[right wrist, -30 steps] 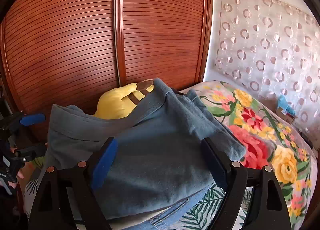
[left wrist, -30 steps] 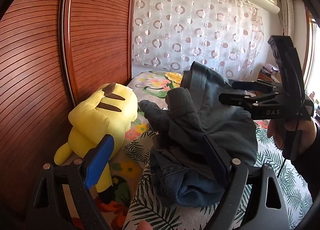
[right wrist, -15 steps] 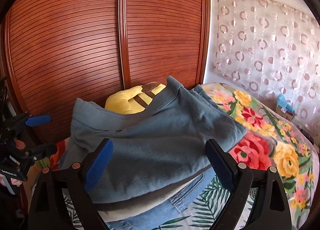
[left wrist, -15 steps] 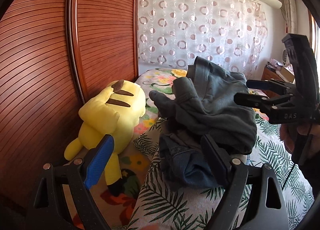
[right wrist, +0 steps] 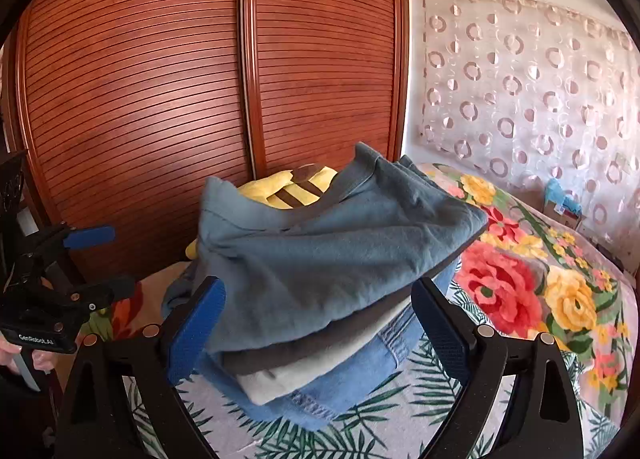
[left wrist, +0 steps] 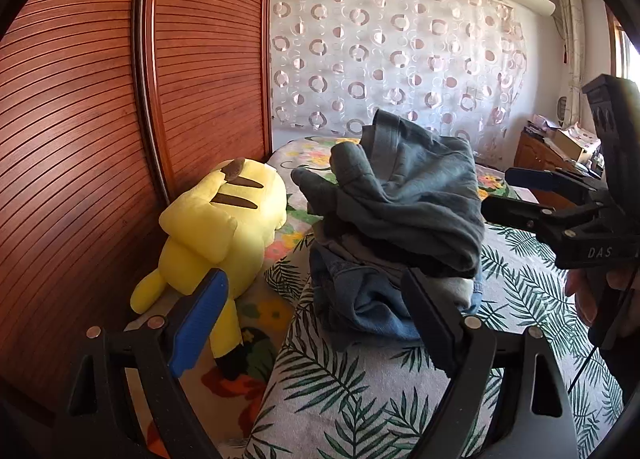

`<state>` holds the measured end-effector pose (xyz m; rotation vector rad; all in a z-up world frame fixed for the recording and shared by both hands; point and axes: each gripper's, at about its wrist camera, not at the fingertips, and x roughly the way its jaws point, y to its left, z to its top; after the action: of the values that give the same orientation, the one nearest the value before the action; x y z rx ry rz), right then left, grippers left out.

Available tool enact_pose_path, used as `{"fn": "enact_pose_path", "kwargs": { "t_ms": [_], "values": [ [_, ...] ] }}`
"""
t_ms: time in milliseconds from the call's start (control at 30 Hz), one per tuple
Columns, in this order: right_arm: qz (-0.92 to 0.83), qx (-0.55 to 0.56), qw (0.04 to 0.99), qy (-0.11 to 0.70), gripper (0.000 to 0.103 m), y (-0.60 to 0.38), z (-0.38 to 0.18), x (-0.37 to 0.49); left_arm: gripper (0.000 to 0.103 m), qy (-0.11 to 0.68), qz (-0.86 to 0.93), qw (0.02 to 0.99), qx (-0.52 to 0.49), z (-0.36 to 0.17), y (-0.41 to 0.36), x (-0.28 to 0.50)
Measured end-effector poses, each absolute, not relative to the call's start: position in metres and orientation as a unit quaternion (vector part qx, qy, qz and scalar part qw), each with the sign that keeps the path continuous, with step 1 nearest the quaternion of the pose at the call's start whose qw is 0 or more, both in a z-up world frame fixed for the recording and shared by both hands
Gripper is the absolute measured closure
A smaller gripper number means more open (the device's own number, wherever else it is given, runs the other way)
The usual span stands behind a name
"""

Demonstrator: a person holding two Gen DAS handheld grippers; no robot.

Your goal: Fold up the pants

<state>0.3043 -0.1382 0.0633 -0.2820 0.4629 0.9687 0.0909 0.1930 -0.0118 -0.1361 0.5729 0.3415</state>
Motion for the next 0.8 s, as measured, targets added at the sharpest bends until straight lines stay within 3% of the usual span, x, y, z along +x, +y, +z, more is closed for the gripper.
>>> {"fn": "enact_pose_path", "kwargs": {
  "t_ms": [800],
  "values": [
    [0.35, -0.07, 0.91, 0.213, 0.008, -0.221, 0.062, 0.183, 0.014, 0.266, 0.073, 0.96, -0.041, -0.001, 0.118, 0.056]
  ]
}}
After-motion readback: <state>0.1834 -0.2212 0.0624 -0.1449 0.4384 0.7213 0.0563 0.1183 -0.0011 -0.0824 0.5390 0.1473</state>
